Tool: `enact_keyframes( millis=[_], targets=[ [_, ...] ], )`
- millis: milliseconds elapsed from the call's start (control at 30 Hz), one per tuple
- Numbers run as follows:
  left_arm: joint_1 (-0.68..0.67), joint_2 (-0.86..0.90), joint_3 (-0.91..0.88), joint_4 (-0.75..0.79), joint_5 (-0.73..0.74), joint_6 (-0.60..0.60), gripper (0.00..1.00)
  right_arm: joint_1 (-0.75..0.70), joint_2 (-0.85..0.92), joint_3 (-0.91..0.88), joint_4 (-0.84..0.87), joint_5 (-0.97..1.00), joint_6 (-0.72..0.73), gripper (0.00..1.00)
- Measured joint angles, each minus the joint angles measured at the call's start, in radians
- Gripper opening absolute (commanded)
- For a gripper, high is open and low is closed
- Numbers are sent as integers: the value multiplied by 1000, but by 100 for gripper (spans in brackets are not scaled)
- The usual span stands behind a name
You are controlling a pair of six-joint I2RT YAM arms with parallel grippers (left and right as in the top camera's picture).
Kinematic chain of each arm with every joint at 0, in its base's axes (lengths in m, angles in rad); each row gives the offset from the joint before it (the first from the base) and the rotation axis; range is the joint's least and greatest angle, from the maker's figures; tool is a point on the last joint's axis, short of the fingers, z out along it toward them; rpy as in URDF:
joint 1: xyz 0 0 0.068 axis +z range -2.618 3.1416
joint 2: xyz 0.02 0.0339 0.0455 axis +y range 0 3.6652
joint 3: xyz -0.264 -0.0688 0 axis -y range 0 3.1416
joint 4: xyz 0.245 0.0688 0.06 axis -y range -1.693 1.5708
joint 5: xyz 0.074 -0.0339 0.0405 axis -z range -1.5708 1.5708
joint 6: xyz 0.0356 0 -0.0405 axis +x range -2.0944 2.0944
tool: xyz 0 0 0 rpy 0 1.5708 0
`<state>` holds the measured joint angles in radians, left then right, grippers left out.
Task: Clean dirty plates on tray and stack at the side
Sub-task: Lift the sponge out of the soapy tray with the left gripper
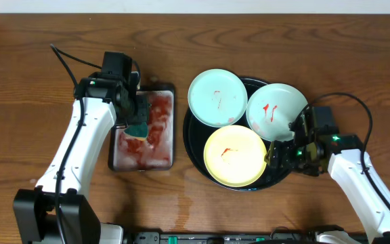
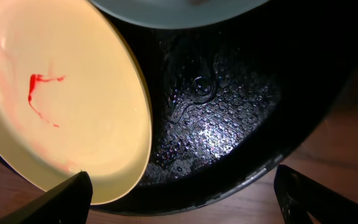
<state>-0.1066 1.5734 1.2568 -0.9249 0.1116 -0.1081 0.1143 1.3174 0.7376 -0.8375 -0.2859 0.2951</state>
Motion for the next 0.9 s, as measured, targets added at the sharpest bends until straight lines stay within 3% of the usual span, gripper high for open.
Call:
enact_keyframes(
  millis=[267, 433, 567, 700, 900],
  targets=[
    [0, 0, 0, -2, 7, 0, 7, 0, 0, -9, 43, -14, -14, 88],
    [-18, 0, 0, -2, 37, 0, 7, 0, 0, -56, 141, -20, -21, 71],
    [-56, 0, 0, -3, 47, 0, 8, 0, 0, -135, 253, -60, -18, 68],
    [-98, 0, 0, -1, 50, 0, 7, 4, 0, -216, 353, -98, -17, 52],
    [-113, 0, 0, 5, 58, -6, 7, 24, 0, -289, 509, -120, 13, 20]
  ],
)
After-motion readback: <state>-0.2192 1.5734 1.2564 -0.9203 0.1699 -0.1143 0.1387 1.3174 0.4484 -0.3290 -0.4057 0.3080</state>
